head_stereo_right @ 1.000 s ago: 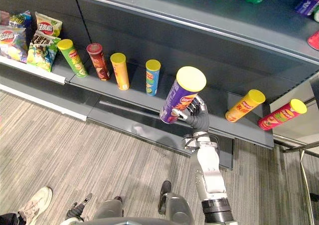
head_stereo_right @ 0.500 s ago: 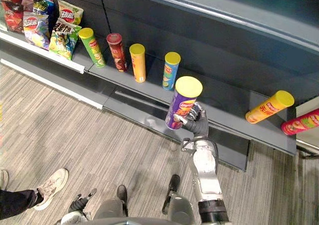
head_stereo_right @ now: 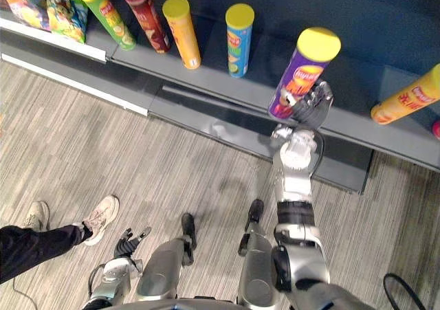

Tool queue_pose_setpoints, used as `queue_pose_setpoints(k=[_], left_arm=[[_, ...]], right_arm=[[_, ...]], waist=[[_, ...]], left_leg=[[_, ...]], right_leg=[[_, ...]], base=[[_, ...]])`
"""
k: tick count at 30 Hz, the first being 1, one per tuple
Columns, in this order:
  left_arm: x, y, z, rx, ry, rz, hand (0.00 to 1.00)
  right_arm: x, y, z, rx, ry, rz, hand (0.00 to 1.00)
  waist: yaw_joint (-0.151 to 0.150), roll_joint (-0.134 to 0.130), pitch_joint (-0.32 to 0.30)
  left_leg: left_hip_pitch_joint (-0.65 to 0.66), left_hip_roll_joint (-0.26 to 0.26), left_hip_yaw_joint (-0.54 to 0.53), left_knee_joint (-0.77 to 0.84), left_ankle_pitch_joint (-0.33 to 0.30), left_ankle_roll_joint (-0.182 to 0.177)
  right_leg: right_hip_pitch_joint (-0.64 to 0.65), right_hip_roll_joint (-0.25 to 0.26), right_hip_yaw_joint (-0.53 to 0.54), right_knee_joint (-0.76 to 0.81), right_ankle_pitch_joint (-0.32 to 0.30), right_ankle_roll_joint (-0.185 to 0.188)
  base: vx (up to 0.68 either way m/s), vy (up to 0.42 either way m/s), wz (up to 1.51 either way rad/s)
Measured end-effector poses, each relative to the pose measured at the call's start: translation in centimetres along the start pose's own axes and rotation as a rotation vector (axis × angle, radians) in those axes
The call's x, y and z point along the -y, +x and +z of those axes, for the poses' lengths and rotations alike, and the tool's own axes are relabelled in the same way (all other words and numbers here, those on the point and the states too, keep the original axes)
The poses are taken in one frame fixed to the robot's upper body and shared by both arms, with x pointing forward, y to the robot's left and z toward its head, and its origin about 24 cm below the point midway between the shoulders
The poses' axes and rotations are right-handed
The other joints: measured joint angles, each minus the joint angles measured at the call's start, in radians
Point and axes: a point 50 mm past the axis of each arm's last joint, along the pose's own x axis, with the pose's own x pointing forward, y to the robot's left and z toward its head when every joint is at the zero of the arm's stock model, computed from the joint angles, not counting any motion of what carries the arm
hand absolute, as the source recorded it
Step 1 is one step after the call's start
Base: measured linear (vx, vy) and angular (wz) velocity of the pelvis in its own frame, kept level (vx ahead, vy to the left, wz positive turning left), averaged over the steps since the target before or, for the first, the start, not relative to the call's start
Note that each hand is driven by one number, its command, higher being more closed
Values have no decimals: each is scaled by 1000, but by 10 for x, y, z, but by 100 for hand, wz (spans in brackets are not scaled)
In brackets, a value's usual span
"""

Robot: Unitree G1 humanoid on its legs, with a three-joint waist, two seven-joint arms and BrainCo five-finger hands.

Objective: Put the gum and the chips on the shelf.

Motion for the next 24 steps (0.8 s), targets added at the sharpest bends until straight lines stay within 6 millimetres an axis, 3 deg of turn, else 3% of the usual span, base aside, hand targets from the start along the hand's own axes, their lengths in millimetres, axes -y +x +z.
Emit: queue_pose_setpoints(k=[8, 17, 24], left_arm=[[16, 0, 18, 88, -3, -62, 0], [30, -3, 34, 151, -42, -106, 0], [48, -10, 53, 235, -93, -160, 0]], right_arm=[[10, 47, 41, 92, 24, -165, 100], [7, 55, 63, 140, 85, -244, 100], [21, 56, 92, 255, 140, -350, 100]], waist=[[32, 55, 46], [49, 68, 53], [61, 70, 54]], left_leg=[[-90, -2, -31, 46, 1, 2], [-175, -8, -48, 80, 6, 7], [-237, -15, -47, 76, 32, 5]], right_leg=[[-69, -13, -18, 36, -1, -1], [-171, -40, -21, 126, -25, -19], [-263, -67, -27, 211, -59, -33]], base=[[-12, 11, 9], [-36, -3, 6], [-28, -35, 9]])
